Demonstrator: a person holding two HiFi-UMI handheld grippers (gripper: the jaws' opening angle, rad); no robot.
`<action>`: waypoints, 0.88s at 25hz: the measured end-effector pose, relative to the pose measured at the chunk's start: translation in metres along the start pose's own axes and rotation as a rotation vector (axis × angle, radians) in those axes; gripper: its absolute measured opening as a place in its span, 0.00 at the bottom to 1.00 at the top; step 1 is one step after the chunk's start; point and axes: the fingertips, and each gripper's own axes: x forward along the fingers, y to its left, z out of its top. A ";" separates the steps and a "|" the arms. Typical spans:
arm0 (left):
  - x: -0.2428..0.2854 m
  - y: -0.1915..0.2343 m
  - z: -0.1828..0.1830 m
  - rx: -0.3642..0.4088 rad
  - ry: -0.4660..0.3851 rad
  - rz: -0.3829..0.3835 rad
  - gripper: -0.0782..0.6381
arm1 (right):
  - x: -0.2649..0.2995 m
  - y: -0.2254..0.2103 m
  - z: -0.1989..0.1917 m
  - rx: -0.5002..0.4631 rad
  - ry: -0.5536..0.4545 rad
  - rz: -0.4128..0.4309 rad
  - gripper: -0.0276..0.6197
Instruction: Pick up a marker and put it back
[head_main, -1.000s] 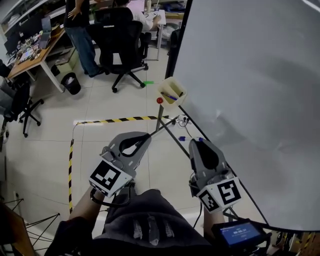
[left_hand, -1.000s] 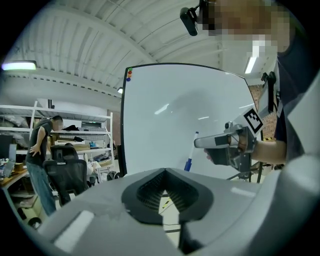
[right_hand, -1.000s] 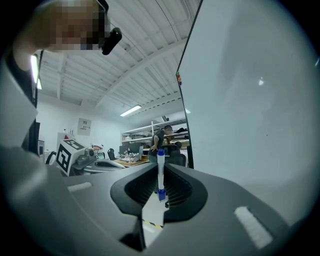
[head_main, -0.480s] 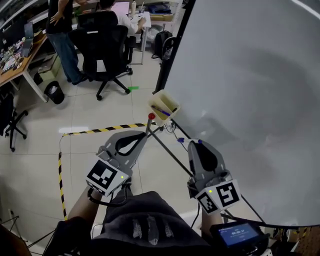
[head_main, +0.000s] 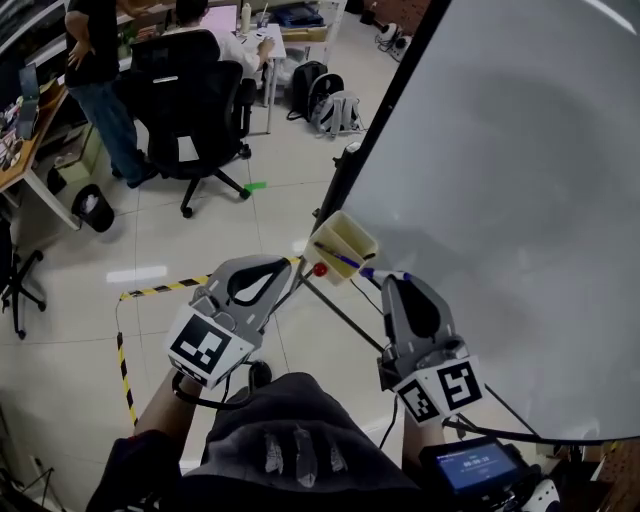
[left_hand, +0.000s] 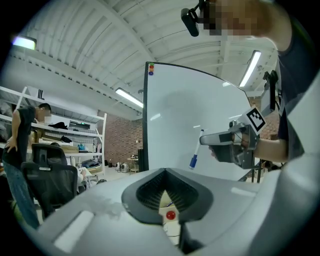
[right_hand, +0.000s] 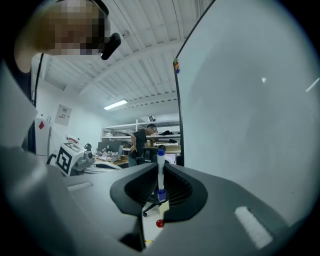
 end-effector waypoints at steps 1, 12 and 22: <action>0.001 0.008 0.001 -0.008 -0.004 -0.004 0.12 | 0.008 0.001 0.002 -0.001 -0.002 -0.008 0.10; 0.018 0.037 -0.034 -0.019 0.031 -0.036 0.12 | 0.052 -0.006 -0.034 0.024 0.030 -0.029 0.10; 0.026 0.050 -0.040 -0.041 0.055 0.060 0.12 | 0.104 -0.020 -0.095 0.053 0.140 0.030 0.10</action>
